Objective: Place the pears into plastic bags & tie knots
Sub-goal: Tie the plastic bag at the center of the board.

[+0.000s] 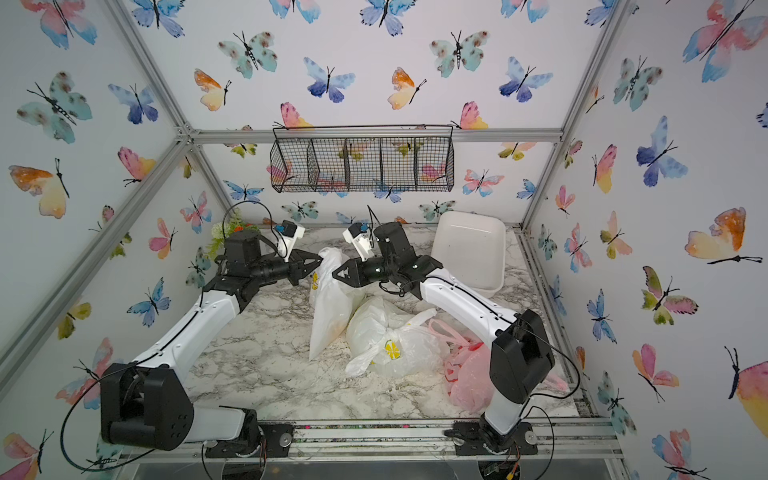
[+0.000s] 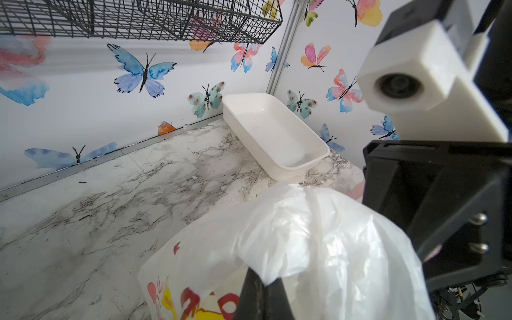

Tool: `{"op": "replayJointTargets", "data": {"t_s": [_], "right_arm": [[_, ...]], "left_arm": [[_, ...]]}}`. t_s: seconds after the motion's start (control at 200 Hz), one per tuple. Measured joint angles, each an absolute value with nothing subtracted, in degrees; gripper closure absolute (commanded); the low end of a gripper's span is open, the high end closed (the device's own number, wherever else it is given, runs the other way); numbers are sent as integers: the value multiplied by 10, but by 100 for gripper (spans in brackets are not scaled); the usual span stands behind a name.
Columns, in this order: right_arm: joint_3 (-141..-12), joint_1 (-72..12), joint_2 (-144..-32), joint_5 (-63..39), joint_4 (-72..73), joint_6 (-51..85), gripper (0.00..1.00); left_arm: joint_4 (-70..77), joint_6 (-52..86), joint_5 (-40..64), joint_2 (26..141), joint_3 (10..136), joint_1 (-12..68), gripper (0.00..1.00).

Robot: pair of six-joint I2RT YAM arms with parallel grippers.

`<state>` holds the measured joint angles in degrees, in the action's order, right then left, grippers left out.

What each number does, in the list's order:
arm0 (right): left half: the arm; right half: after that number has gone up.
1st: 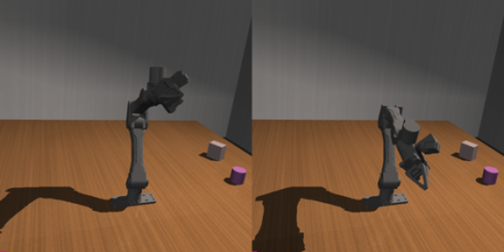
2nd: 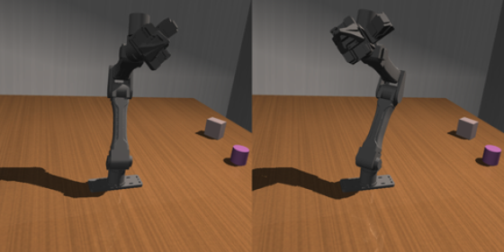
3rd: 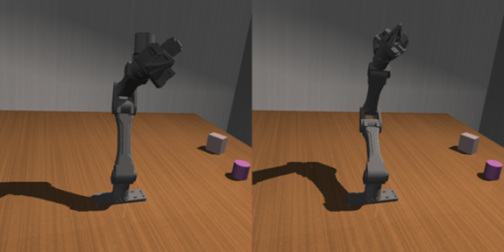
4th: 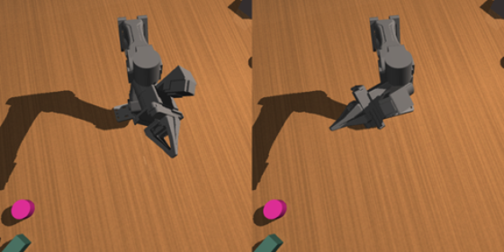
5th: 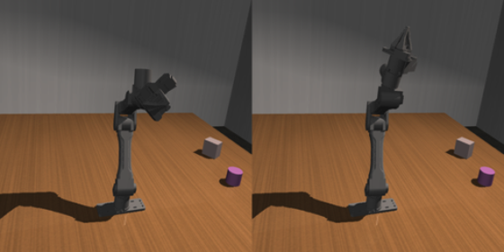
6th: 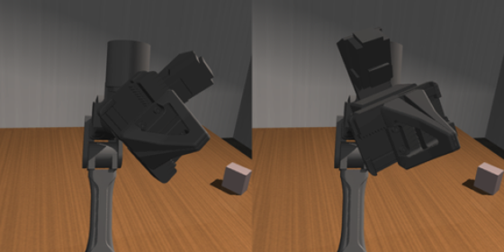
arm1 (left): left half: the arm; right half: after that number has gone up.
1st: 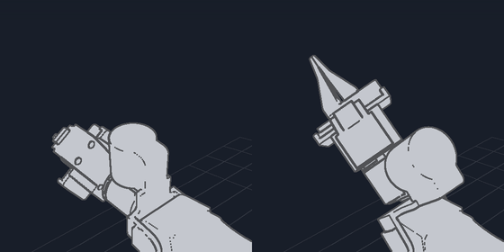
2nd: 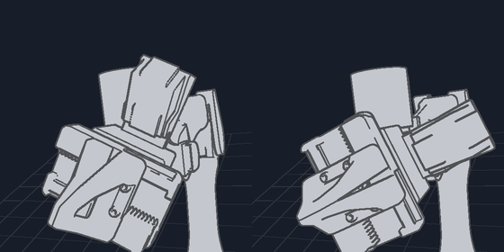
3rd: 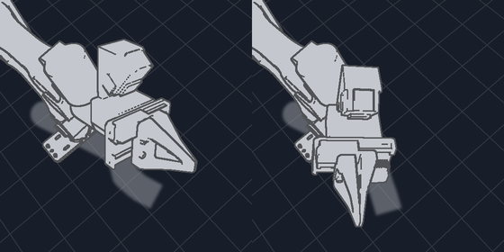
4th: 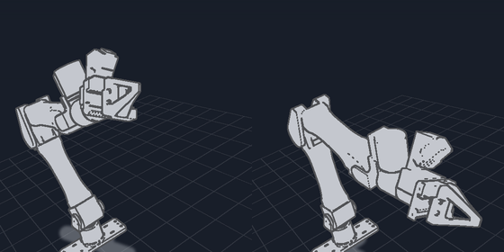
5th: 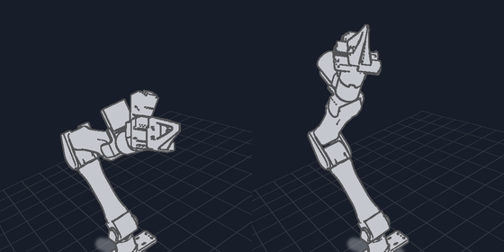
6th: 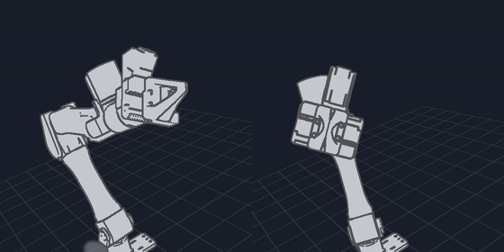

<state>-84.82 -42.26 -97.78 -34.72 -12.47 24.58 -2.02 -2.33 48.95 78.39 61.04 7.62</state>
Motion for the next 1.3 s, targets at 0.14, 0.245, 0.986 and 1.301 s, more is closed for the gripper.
{"op": "replayJointTargets", "data": {"t_s": [0.14,0.245,0.986,1.301], "right_arm": [[-835,-392,-972,-314,-179,186,97],[-782,-343,-935,-315,-187,157,97],[-740,-293,-944,-356,-213,154,97],[-740,-293,-942,-376,-203,154,96]], "left_arm": [[-43,-2,494,756,602,34,100],[-41,12,494,708,560,33,100],[-119,-97,377,722,681,209,61],[-250,-234,276,788,765,221,48]]}}
